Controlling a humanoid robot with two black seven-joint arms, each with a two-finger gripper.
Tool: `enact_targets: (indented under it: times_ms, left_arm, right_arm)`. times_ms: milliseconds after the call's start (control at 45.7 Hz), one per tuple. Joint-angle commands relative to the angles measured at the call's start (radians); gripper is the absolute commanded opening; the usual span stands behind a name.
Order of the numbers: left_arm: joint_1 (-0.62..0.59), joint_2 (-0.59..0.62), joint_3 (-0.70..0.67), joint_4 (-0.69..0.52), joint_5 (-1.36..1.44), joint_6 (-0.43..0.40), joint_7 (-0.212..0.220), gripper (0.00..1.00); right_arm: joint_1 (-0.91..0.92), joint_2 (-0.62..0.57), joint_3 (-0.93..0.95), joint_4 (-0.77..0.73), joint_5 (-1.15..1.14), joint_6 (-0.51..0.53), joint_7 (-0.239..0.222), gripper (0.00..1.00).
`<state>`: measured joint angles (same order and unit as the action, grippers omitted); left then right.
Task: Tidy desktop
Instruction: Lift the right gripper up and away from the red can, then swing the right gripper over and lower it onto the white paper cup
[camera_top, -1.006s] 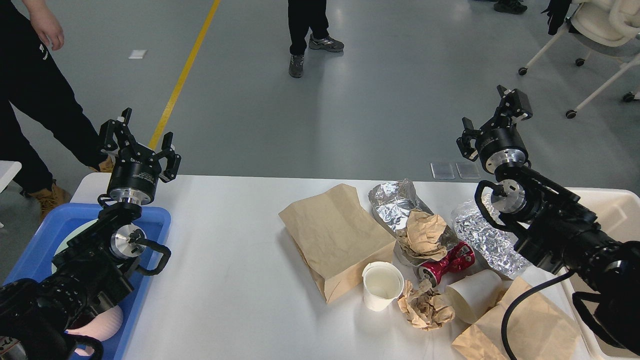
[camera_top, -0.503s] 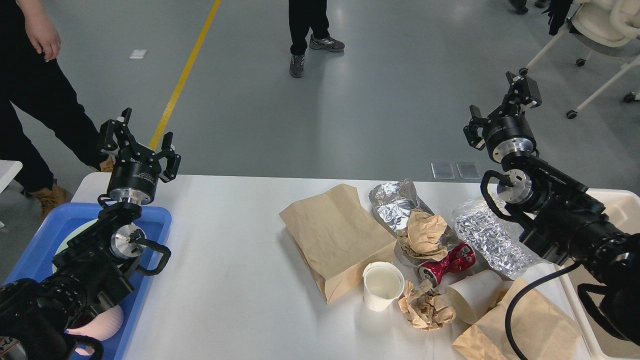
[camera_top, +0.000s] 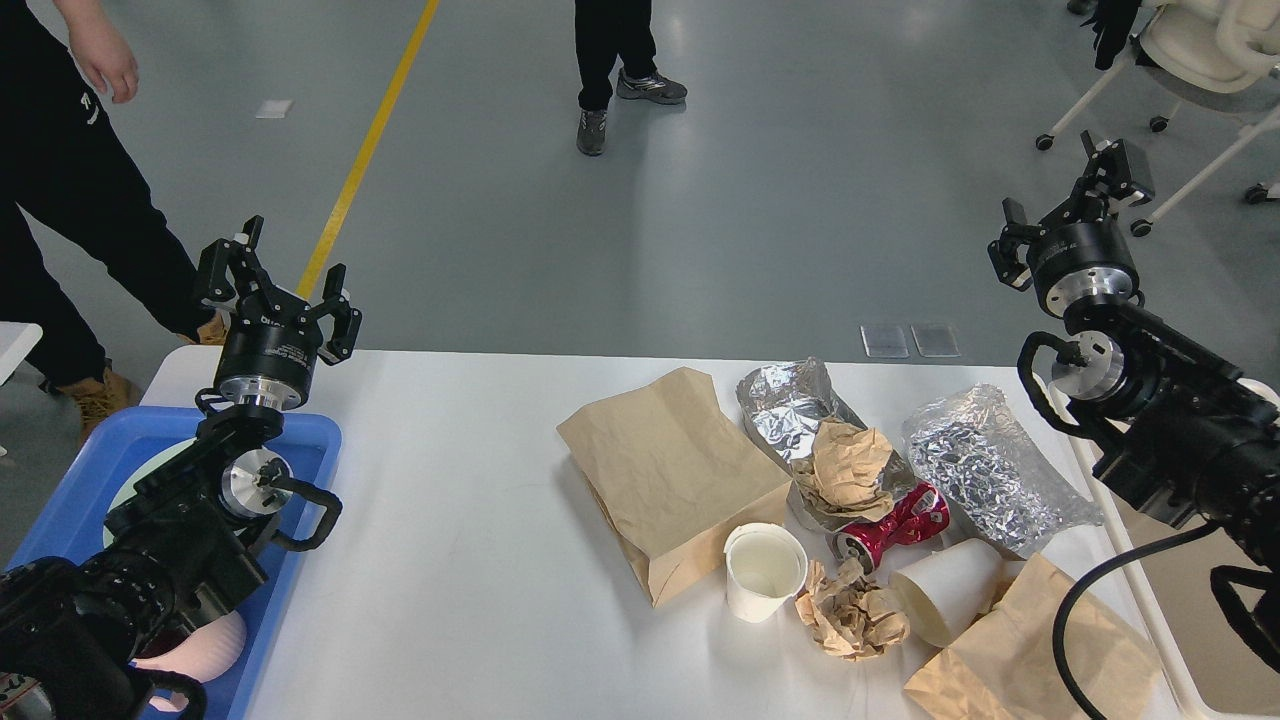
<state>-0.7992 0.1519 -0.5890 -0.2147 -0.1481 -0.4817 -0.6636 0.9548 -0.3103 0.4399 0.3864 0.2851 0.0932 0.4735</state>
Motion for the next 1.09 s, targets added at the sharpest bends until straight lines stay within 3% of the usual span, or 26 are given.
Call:
enact_targets:
  times_ms: [0,131,306,503,591,766,831,962,1072]
  left_arm:
    - [0.000,0.000,0.000,0.000,0.001,0.000,0.001,0.96]
    - [0.000,0.000,0.000,0.000,0.001,0.000,0.001,0.96]
    - [0.000,0.000,0.000,0.000,-0.001,0.000,-0.001,0.96]
    - [0.000,0.000,0.000,0.000,-0.001,0.000,0.001,0.96]
    - [0.000,0.000,0.000,0.000,0.001,0.000,-0.001,0.96]
    - [0.000,0.000,0.000,0.000,0.001,0.000,-0.001,0.96]
    - [0.002,0.000,0.000,0.000,-0.001,0.000,-0.001,0.96]
    - [0.002,0.000,0.000,0.000,0.001,0.000,-0.001,0.96]
    - [0.000,0.000,0.000,0.000,0.001,0.000,-0.001,0.96]
  right_arm:
    - [0.005,-0.010,-0.015,0.005,-0.035,0.002,-0.001,1.00]
    - [0.033,-0.070,-0.082,0.014,-0.130,0.020,-0.001,1.00]
    - [0.061,-0.187,-0.240,0.022,-0.190,0.135,-0.021,1.00]
    - [0.194,-0.254,-0.789,0.136,-0.270,0.146,-0.070,1.00]
    - [0.298,-0.288,-1.008,0.236,-0.270,0.161,-0.122,1.00]
    - [0.412,-0.225,-1.302,0.292,-0.267,0.174,-0.308,1.00]
    - [0.421,-0.188,-1.369,0.290,-0.261,0.174,-0.349,1.00]
    - [0.469,-0.129,-1.497,0.299,-0.253,0.183,-0.358,1.00]
    - [0.554,-0.050,-1.659,0.321,-0.253,0.252,-0.357,1.00]
